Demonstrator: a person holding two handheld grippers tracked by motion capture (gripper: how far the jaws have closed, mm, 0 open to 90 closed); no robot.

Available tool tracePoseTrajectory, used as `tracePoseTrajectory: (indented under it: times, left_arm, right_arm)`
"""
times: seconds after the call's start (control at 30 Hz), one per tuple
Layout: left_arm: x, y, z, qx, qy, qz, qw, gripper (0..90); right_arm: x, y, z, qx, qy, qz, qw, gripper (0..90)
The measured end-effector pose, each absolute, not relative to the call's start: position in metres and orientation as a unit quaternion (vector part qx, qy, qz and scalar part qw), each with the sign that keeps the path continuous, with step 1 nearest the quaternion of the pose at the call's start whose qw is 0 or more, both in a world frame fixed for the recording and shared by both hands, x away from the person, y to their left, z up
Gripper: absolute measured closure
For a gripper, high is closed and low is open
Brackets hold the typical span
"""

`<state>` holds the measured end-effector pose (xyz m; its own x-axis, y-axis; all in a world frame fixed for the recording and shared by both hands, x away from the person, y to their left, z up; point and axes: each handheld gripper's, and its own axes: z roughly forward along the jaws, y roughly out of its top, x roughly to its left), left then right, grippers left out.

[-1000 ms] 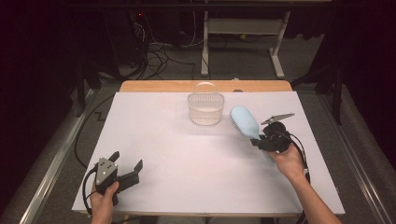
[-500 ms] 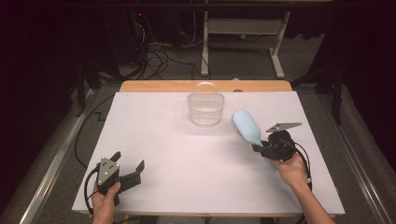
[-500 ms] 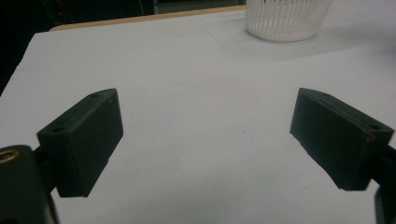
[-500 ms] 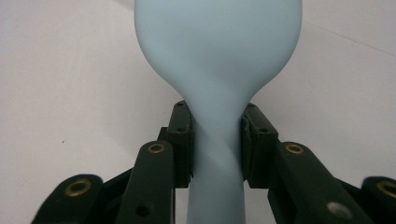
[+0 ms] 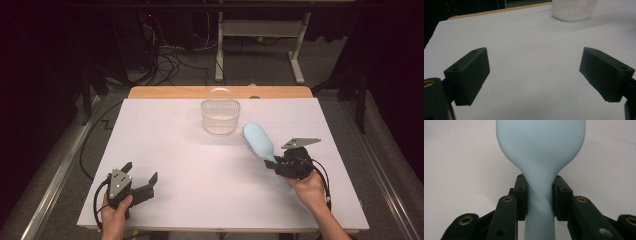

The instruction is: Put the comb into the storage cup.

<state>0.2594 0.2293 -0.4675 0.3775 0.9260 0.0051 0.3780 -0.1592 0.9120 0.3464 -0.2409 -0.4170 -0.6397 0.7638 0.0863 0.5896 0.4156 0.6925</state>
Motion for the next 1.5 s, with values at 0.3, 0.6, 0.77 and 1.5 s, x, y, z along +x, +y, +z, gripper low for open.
tracePoseTrajectory:
  times: [0.3,0.6,0.77,1.5]
  left_arm:
    - [0.26,0.223,-0.466,0.701,0.46,0.298,0.456,10.2]
    - [0.26,0.217,-0.463,0.706,0.453,0.291,0.461,10.2]
    - [0.26,0.213,-0.462,0.713,0.443,0.287,0.462,10.2]
    - [0.265,0.193,-0.458,0.733,0.416,0.267,0.467,10.2]
  right_arm:
    - [0.34,-0.228,-0.418,0.386,0.841,0.361,0.118,70.5]
    - [0.336,-0.225,-0.417,0.382,0.84,0.368,0.116,70.6]
    - [0.335,-0.221,-0.417,0.376,0.842,0.369,0.114,70.5]
    - [0.328,-0.208,-0.414,0.357,0.846,0.38,0.11,70.5]
